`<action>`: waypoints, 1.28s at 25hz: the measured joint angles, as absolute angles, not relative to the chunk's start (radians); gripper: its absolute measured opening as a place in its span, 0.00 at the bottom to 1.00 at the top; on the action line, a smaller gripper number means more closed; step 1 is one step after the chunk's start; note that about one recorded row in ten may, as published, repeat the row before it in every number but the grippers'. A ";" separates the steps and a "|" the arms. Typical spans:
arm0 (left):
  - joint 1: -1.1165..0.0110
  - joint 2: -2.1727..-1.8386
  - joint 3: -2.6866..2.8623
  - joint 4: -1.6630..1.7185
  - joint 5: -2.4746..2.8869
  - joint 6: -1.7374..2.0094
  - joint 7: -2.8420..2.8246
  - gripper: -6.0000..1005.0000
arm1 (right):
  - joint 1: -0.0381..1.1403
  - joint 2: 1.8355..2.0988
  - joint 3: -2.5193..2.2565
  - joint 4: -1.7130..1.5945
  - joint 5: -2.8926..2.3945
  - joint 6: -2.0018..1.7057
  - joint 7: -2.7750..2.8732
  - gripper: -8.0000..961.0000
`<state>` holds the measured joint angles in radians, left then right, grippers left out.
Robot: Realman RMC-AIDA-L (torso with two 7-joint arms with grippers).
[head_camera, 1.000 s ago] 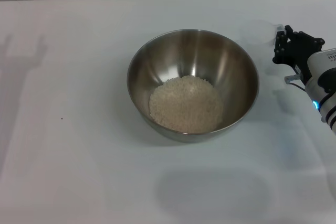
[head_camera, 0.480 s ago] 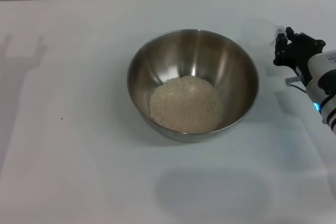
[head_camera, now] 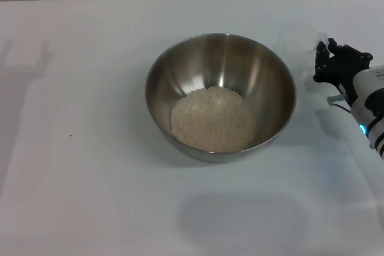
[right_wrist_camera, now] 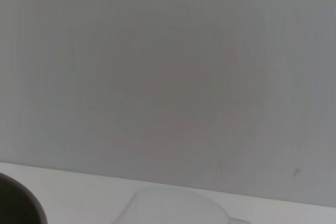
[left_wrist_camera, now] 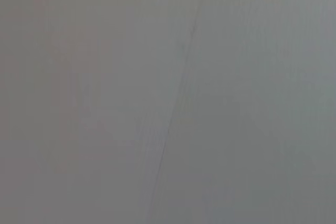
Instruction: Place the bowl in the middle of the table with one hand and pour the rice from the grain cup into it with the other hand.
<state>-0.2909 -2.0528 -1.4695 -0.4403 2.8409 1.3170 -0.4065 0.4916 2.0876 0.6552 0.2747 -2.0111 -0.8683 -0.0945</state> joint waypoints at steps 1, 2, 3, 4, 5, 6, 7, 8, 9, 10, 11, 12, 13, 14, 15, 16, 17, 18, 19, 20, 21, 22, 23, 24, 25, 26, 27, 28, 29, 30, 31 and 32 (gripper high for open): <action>-0.290 -2.052 -1.469 -0.440 2.841 1.317 -0.407 0.86 | 0.488 2.088 0.649 0.276 -2.011 -0.875 -0.094 0.16; -0.290 -2.052 -1.469 -0.440 2.841 1.317 -0.407 0.86 | 0.488 2.088 0.649 0.276 -2.011 -0.875 -0.094 0.16; -0.289 -2.052 -1.469 -0.440 2.841 1.317 -0.407 0.86 | 0.485 2.088 0.646 0.277 -2.011 -0.880 -0.094 0.16; -0.289 -2.051 -1.469 -0.440 2.841 1.317 -0.407 0.86 | 0.483 2.088 0.643 0.278 -2.011 -0.885 -0.094 0.16; -0.289 -2.051 -1.469 -0.440 2.841 1.317 -0.407 0.86 | 0.481 2.088 0.642 0.278 -2.011 -0.888 -0.094 0.16; -0.288 -2.051 -1.469 -0.440 2.841 1.317 -0.407 0.86 | 0.477 2.088 0.642 0.279 -2.010 -0.892 -0.094 0.17; -0.288 -2.051 -1.470 -0.440 2.841 1.317 -0.407 0.86 | 0.477 2.088 0.642 0.279 -2.010 -0.892 -0.094 0.19; -0.287 -2.051 -1.469 -0.440 2.841 1.318 -0.407 0.86 | 0.470 2.088 0.642 0.280 -2.010 -0.895 -0.094 0.21; -0.287 -2.051 -1.469 -0.440 2.841 1.318 -0.407 0.86 | 0.470 2.088 0.642 0.280 -2.010 -0.895 -0.094 0.23; -0.286 -2.051 -1.469 -0.440 2.841 1.318 -0.407 0.86 | 0.465 2.088 0.642 0.281 -2.009 -0.899 -0.094 0.26; -0.283 -2.051 -1.469 -0.440 2.841 1.319 -0.407 0.86 | 0.456 2.088 0.642 0.284 -2.009 -0.910 -0.094 0.26; -0.282 -2.051 -1.469 -0.440 2.841 1.320 -0.407 0.86 | 0.456 2.088 0.642 0.284 -2.009 -0.910 -0.094 0.26; -0.281 -2.051 -1.468 -0.440 2.841 1.321 -0.406 0.86 | 0.449 2.088 0.641 0.285 -2.009 -0.920 -0.094 0.26; -0.279 -2.051 -1.466 -0.440 2.841 1.322 -0.404 0.86 | 0.437 2.088 0.636 0.288 -2.009 -0.939 -0.093 0.26; -0.279 -2.051 -1.466 -0.440 2.841 1.322 -0.404 0.86 | 0.437 2.088 0.636 0.288 -2.009 -0.939 -0.093 0.26; -0.276 -2.052 -1.464 -0.440 2.841 1.322 -0.400 0.86 | 0.424 2.089 0.628 0.296 -2.009 -0.950 -0.094 0.26; -0.276 -2.052 -1.464 -0.440 2.841 1.322 -0.400 0.86 | 0.424 2.089 0.628 0.296 -2.009 -0.950 -0.094 0.25; -0.274 -2.052 -1.463 -0.440 2.841 1.323 -0.398 0.86 | 0.416 2.089 0.620 0.301 -2.010 -0.958 -0.094 0.25; -0.270 -2.053 -1.462 -0.440 2.841 1.324 -0.397 0.86 | 0.399 2.089 0.595 0.306 -2.010 -0.985 -0.094 0.25; -0.270 -2.053 -1.462 -0.440 2.841 1.324 -0.397 0.86 | 0.399 2.089 0.595 0.306 -2.010 -0.985 -0.094 0.25; -0.266 -2.053 -1.462 -0.440 2.841 1.325 -0.396 0.86 | 0.377 2.089 0.557 0.312 -2.010 -1.040 -0.097 0.25; -0.266 -2.053 -1.462 -0.440 2.841 1.325 -0.396 0.86 | 0.377 2.089 0.557 0.312 -2.010 -1.040 -0.097 0.25; -0.264 -2.053 -1.462 -0.437 2.841 1.326 -0.395 0.86 | 0.370 2.089 0.545 0.314 -2.010 -1.057 -0.098 0.25; -0.264 -2.053 -1.462 -0.437 2.841 1.326 -0.395 0.86 | 0.358 2.089 0.526 0.317 -2.010 -1.092 -0.100 0.25; -0.263 -2.053 -1.462 -0.436 2.841 1.326 -0.395 0.86 | 0.349 2.089 0.512 0.319 -2.010 -1.125 -0.100 0.25; -0.259 -2.054 -1.462 -0.433 2.841 1.327 -0.395 0.86 | 0.331 2.089 0.494 0.321 -2.010 -1.184 -0.101 0.25; -0.258 -2.055 -1.462 -0.433 2.841 1.328 -0.395 0.86 | 0.310 2.089 0.485 0.320 -2.010 -1.263 -0.102 0.25; -0.256 -2.055 -1.462 -0.432 2.842 1.328 -0.395 0.86 | 0.310 2.089 0.485 0.320 -2.010 -1.263 -0.102 0.25; -0.255 -2.056 -1.462 -0.432 2.842 1.329 -0.395 0.86 | 0.301 2.089 0.483 0.319 -2.011 -1.300 -0.102 0.25; -0.255 -2.056 -1.462 -0.432 2.842 1.329 -0.395 0.86 | 0.301 2.089 0.483 0.319 -2.011 -1.300 -0.102 0.25; -0.250 -2.057 -1.462 -0.430 2.842 1.330 -0.394 0.86 | 0.288 2.087 0.488 0.310 -2.009 -1.369 -0.103 0.25; -0.250 -2.057 -1.462 -0.430 2.842 1.330 -0.394 0.86 | 0.288 2.087 0.488 0.310 -2.009 -1.369 -0.103 0.25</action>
